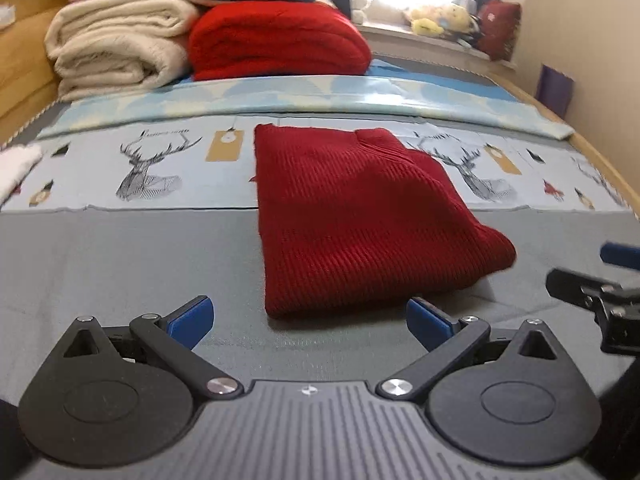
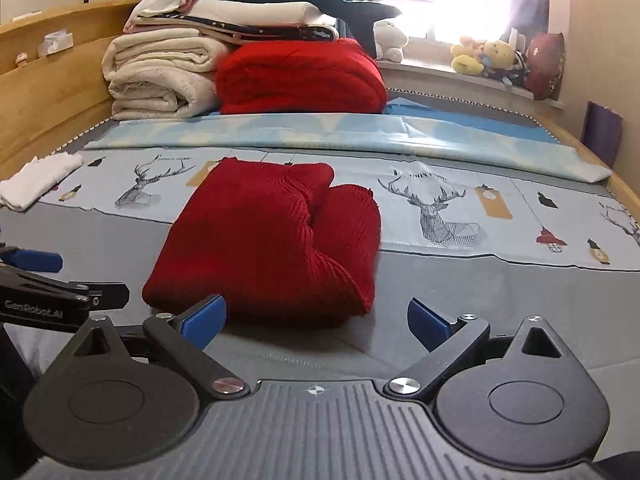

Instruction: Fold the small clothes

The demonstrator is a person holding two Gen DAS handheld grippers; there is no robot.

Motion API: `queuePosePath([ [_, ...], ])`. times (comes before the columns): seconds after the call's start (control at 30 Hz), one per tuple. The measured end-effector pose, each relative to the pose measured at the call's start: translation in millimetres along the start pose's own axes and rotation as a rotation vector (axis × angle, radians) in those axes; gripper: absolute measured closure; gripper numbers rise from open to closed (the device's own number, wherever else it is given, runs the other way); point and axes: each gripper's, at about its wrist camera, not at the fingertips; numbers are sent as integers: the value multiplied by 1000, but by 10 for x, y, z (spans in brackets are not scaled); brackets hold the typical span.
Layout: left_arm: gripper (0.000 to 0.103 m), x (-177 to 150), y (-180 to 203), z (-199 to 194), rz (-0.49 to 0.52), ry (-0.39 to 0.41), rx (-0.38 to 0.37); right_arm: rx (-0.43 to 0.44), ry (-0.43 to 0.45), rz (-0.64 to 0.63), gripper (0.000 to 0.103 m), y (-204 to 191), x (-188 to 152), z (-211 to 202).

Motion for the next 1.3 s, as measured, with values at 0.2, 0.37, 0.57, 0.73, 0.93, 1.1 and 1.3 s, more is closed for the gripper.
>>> queuePosePath([
  [0.2,0,47,-45,16,-13,20,6,7,5,10,6,-2,-1,40],
  [0.37,0,50,-40,37,3,23,5,11,7,-8,6,-39,-6,64],
  [0.57,0,52,-49,47,5,23,5,22,0,-13,6,-62,-4,108],
  [0.73,0,46,-52,66,7,22,3,34,0,-29,6,-97,-3,130],
  [0.93,0,53,-56,93,12,22,2,41,6,-44,6,-130,-6,142],
  [1.1,1,57,-58,100,12,22,2,42,5,-47,6,-139,-9,148],
  [1.3,0,58,-50,108,13,22,1,42,4,-47,6,-136,-8,148],
])
Point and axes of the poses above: each gripper's, at about its wrist camera, not at the fingertips, and z roughly the way its jaws point, y to its right, x to its top, and after that the axes turned 15 degrees about -x, right-handed
